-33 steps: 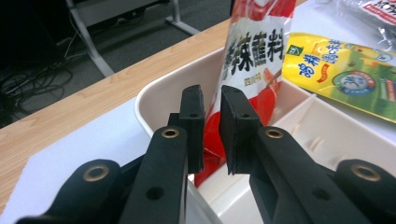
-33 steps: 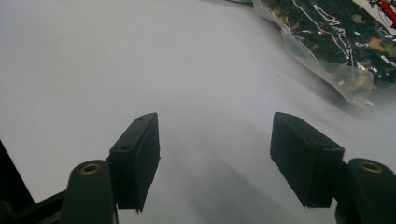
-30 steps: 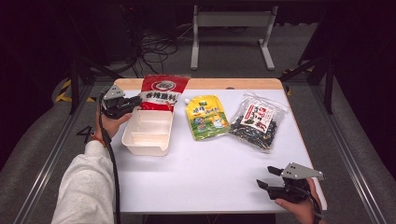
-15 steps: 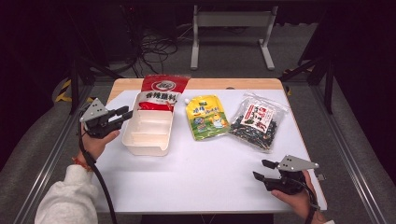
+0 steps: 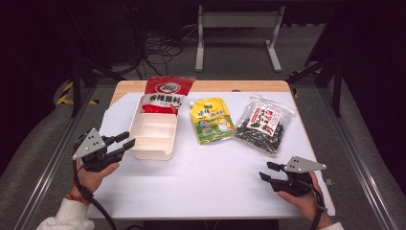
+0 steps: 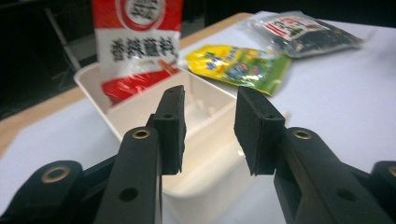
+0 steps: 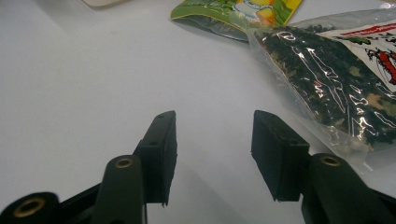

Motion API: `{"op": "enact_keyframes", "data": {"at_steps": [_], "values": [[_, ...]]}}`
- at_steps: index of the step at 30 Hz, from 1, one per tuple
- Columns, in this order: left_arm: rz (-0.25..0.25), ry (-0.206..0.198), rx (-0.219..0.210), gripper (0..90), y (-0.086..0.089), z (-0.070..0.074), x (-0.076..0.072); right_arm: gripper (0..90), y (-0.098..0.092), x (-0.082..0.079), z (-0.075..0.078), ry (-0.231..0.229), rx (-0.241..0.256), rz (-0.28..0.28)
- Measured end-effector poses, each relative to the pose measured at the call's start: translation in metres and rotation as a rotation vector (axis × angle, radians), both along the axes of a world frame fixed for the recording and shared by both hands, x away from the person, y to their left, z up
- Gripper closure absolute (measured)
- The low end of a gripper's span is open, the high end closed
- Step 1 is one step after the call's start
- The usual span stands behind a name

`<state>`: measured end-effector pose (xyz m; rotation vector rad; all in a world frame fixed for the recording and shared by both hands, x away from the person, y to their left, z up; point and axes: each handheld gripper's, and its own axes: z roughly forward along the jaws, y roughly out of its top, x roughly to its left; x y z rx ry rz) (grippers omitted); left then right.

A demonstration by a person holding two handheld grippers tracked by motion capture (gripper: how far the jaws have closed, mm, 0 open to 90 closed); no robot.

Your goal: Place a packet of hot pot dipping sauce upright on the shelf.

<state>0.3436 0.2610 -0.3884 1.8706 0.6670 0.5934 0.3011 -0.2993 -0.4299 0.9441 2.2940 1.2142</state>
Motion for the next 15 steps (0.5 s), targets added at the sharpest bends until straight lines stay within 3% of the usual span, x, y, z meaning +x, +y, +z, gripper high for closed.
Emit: {"op": "enact_keyframes", "data": {"at_steps": [6,15], "values": [[-0.062,0.06,0.034,60.0,-0.015,-0.02,-0.025,57.7,0.002,0.004,0.001,0.0,0.007,0.01],[-0.116,0.155,0.098,54.5,-0.033,-0.052,-0.04,60.2,0.003,0.011,0.001,0.002,0.011,0.005]]}}
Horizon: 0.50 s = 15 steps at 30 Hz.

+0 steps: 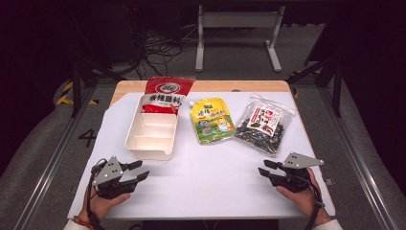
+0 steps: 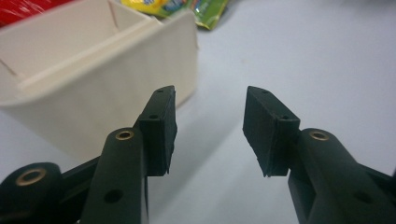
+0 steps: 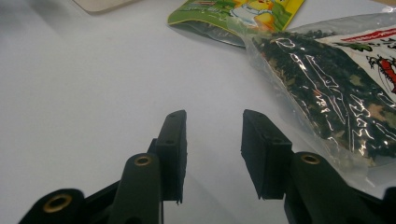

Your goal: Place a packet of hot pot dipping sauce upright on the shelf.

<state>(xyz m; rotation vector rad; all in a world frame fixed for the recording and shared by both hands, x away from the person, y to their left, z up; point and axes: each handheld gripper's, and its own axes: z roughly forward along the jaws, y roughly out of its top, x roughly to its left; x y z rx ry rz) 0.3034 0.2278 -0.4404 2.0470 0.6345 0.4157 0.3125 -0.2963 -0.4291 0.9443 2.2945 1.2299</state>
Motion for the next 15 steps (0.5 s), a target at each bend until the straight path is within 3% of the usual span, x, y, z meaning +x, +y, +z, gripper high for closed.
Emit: {"op": "enact_keyframes", "data": {"at_steps": [3,5,7,15], "values": [[-0.029,0.027,0.034,51.4,-0.009,-0.007,-0.002,60.2,0.002,0.004,0.001,-0.004,-0.003,-0.001],[-0.04,0.024,0.046,48.7,-0.013,-0.008,-0.003,60.1,0.003,0.006,0.001,-0.01,-0.001,-0.003],[-0.042,0.028,0.035,43.7,-0.014,-0.008,-0.004,58.0,0.003,0.008,0.004,-0.021,-0.002,-0.009],[0.026,0.035,0.026,22.5,-0.013,-0.007,-0.004,55.0,-0.002,0.012,0.013,-0.067,-0.002,-0.036]]}}
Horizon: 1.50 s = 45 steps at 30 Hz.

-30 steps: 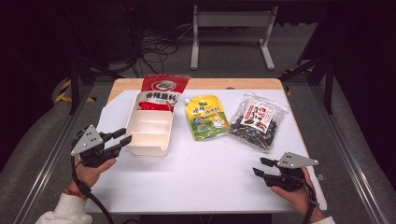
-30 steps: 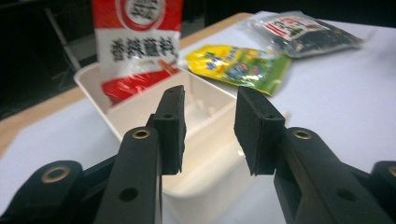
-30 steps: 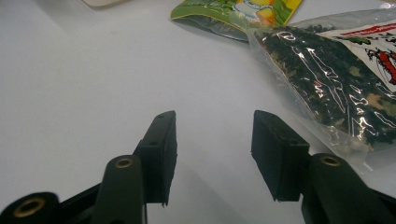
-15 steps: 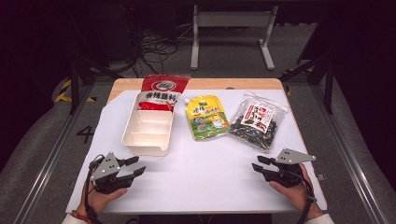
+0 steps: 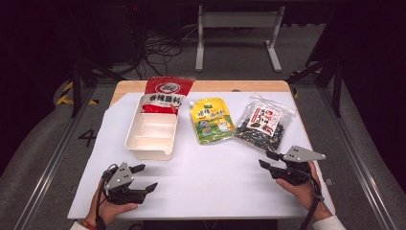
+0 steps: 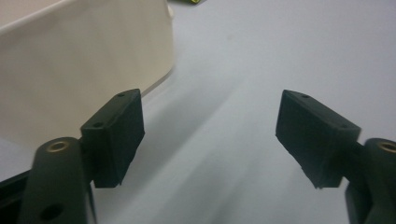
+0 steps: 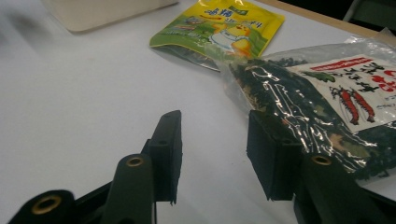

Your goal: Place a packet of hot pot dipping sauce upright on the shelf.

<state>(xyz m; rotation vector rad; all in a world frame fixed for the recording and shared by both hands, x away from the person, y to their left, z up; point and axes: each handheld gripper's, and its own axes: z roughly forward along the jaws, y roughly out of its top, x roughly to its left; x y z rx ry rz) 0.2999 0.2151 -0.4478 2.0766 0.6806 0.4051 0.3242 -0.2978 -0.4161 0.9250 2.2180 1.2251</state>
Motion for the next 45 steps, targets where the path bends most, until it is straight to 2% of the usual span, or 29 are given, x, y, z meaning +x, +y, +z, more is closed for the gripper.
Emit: {"op": "enact_keyframes", "data": {"at_steps": [2,3,7,10,16,20,21,26,27,35,38,45], "values": [[0.0,0.0,-0.004,19.2,0.0,0.0,0.0,54.4,-0.001,0.001,0.001,-0.003,0.001,-0.004],[0.0,0.015,-0.011,18.2,0.0,-0.001,0.001,53.8,-0.002,0.003,0.003,-0.009,0.003,-0.012],[0.002,0.023,0.001,15.0,-0.001,-0.003,0.001,53.7,-0.003,0.005,0.006,-0.018,0.005,-0.017],[0.01,0.036,-0.006,14.0,-0.002,-0.004,0.002,52.5,-0.004,0.01,0.01,-0.031,0.009,-0.023],[0.004,0.034,0.01,13.4,-0.003,-0.005,0.003,51.3,-0.007,0.019,0.018,-0.048,0.024,-0.034],[0.002,0.037,0.003,13.4,-0.003,-0.005,0.003,51.3,-0.006,0.029,0.022,-0.052,0.033,-0.042],[-0.004,0.031,0.006,13.4,-0.003,-0.005,0.004,53.1,-0.003,0.035,0.023,-0.049,0.036,-0.048],[-0.008,0.033,0.003,13.5,-0.002,-0.005,0.005,55.3,0.007,0.048,0.023,-0.035,0.033,-0.046],[-0.009,0.041,-0.002,13.6,-0.002,-0.005,0.005,56.5,0.014,0.055,0.022,-0.033,0.028,-0.042],[-0.012,0.04,0.007,14.4,-0.005,-0.006,0.005,60.7,0.045,0.077,0.018,-0.009,0.003,-0.011],[-0.016,0.036,0.011,14.7,-0.007,-0.006,0.005,59.1,0.059,0.09,0.014,0.019,0.007,-0.004],[-0.013,0.045,0.014,15.1,-0.01,-0.008,0.006,57.2,0.078,0.119,0.01,0.062,0.011,-0.035]]}}
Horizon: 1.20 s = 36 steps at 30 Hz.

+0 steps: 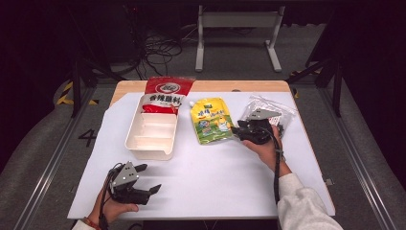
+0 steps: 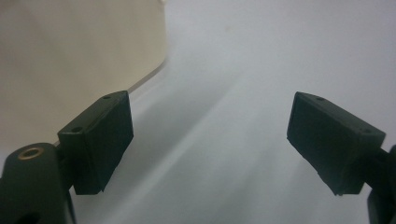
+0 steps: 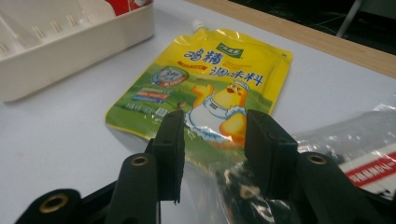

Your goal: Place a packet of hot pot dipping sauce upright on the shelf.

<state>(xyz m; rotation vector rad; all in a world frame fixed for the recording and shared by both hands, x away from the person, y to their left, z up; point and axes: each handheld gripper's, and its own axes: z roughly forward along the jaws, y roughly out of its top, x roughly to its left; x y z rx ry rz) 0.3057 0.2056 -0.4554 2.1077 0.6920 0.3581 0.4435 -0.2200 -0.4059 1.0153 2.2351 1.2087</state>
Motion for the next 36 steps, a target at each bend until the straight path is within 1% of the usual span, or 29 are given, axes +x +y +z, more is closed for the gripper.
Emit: {"op": "enact_keyframes", "data": {"at_steps": [2,4,5,7,10,12,14,15,18,20,22,25,29,30,31,33,34,36], "values": [[0.0,-0.002,0.002,15.3,0.0,0.0,0.0,56.2,0.006,0.008,-0.002,0.016,-0.018,-0.017],[0.002,0.0,-0.002,15.3,0.0,0.0,0.0,56.2,0.009,0.015,-0.004,0.031,-0.02,-0.022],[-0.002,-0.002,0.003,15.4,0.0,0.0,0.0,56.2,0.011,0.018,-0.006,0.03,-0.031,-0.025],[-0.005,-0.005,0.006,15.4,0.0,0.0,0.001,55.5,0.013,0.023,-0.008,0.047,-0.031,-0.026],[-0.009,-0.008,0.012,15.7,0.0,0.0,0.001,55.4,0.013,0.028,-0.009,0.057,-0.044,-0.036],[-0.012,-0.006,0.013,15.6,0.0,-0.001,0.0,55.1,0.009,0.025,-0.005,0.046,-0.051,-0.035],[-0.012,-0.006,0.014,15.4,0.0,-0.001,0.001,55.3,0.001,0.024,-0.002,0.046,-0.024,-0.045],[-0.01,0.0,0.009,15.4,-0.001,-0.002,0.001,55.5,-0.006,0.023,0.0,0.043,-0.014,-0.064],[-0.019,-0.002,0.017,15.3,-0.002,-0.001,0.001,55.6,-0.02,0.02,0.004,0.038,-0.001,-0.085],[-0.024,-0.001,0.023,15.3,-0.003,-0.001,0.001,56.0,-0.026,0.021,0.004,0.036,-0.001,-0.105],[-0.026,-0.003,0.024,15.3,-0.004,-0.001,0.001,56.3,-0.028,0.022,0.003,0.039,0.004,-0.109],[-0.031,-0.002,0.023,15.2,-0.005,-0.001,0.002,56.2,-0.027,0.024,0.002,0.04,0.004,-0.107],[-0.035,-0.003,0.016,15.1,-0.005,-0.001,0.003,55.8,-0.013,0.03,-0.002,0.045,-0.022,-0.087],[-0.038,-0.004,0.013,15.1,-0.005,-0.001,0.003,55.8,-0.013,0.03,-0.002,0.045,-0.022,-0.087],[-0.038,-0.01,0.01,15.1,-0.006,-0.001,0.003,58.5,-0.008,0.034,-0.004,0.061,-0.026,-0.08],[-0.042,-0.011,0.004,15.1,-0.005,-0.001,0.003,60.3,-0.005,0.037,-0.005,0.069,-0.03,-0.074],[-0.042,-0.011,0.002,15.1,-0.005,0.0,0.003,60.6,-0.002,0.041,-0.006,0.081,-0.035,-0.068],[-0.044,-0.011,0.0,15.0,-0.006,0.0,0.003,60.3,0.003,0.045,-0.007,0.089,-0.046,-0.069]]}}
